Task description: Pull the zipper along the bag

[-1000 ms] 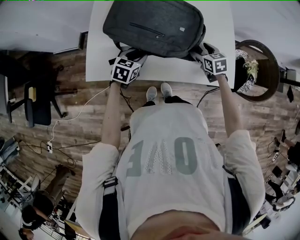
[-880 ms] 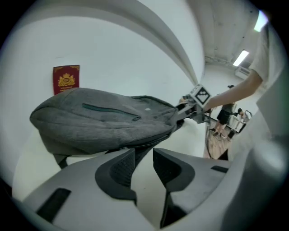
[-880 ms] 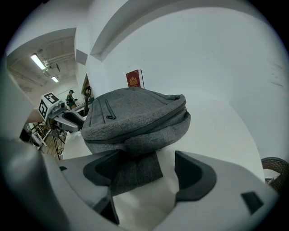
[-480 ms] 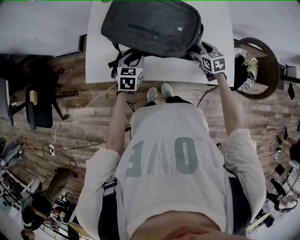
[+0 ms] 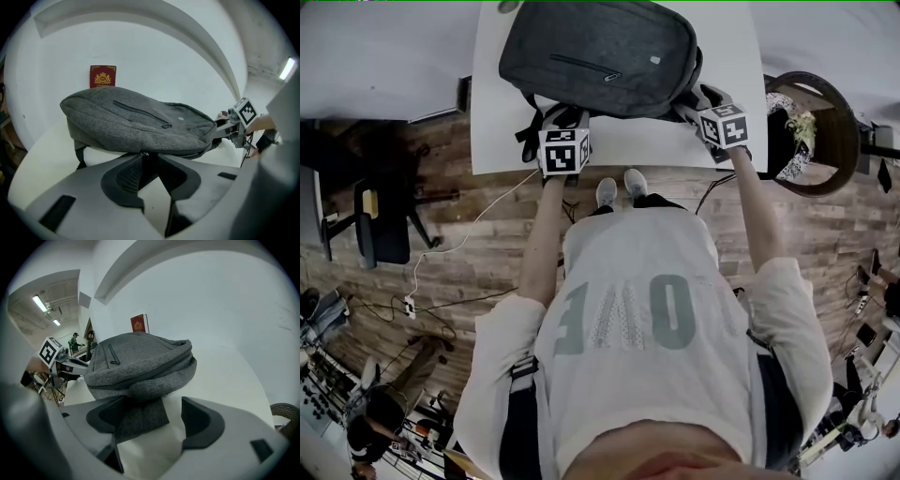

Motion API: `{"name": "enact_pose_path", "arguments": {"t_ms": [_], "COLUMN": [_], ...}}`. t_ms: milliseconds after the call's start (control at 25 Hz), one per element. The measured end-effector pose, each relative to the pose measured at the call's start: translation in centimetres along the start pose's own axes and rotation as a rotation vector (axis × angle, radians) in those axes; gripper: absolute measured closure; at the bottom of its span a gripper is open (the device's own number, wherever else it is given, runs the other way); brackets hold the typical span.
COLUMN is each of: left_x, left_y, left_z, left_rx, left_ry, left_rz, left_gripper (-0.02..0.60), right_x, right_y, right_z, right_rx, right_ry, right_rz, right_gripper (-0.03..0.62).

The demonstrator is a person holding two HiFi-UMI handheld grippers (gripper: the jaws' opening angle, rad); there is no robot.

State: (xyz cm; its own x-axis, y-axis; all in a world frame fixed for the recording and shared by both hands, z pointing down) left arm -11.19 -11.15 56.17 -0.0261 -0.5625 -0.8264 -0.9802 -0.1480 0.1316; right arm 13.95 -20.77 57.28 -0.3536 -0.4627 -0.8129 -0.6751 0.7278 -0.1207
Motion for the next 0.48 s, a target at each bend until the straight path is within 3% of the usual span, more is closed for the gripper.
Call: {"name": "enact_pose_path", "arguments": {"t_ms": [240, 320, 480], "left_x": [-0.1, -0.3, -0.2], "left_y": [0.4, 0.6, 0.9], "left_z": [0.0, 0.2, 2.0], "left_rx": [-0.075, -0.083, -0.098], "left_ry": [-0.018, 0.024, 0.138], "left_rz": [-0.024, -0.035, -0.158], "left_gripper": [0.528, 0.531, 0.558], "right_x": [0.1, 0.0, 0.0], "right_y": [-0.1, 0.0, 0.0], "right_z": [-0.1, -0.1, 0.0], "right_rx": [0.007, 0.009, 0.012], "right_ry": [0.001, 0.000, -0.001], "right_rz": [0.000, 0.000, 0.002], "right_gripper": [0.220, 0.220, 0.220]}}
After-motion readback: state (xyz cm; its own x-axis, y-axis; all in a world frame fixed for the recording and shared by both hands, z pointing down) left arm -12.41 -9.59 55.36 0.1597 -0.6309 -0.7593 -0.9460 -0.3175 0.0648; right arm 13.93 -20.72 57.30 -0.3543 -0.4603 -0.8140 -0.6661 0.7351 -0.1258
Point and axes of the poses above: the fingertips, and each gripper's own axes: z backward along the fingers, y to its left, x out of its top, the point moved 2 cm from there along z, backward along the fingers, and after that the axes turned 8 degrees about -y, right-handed, at the moved point
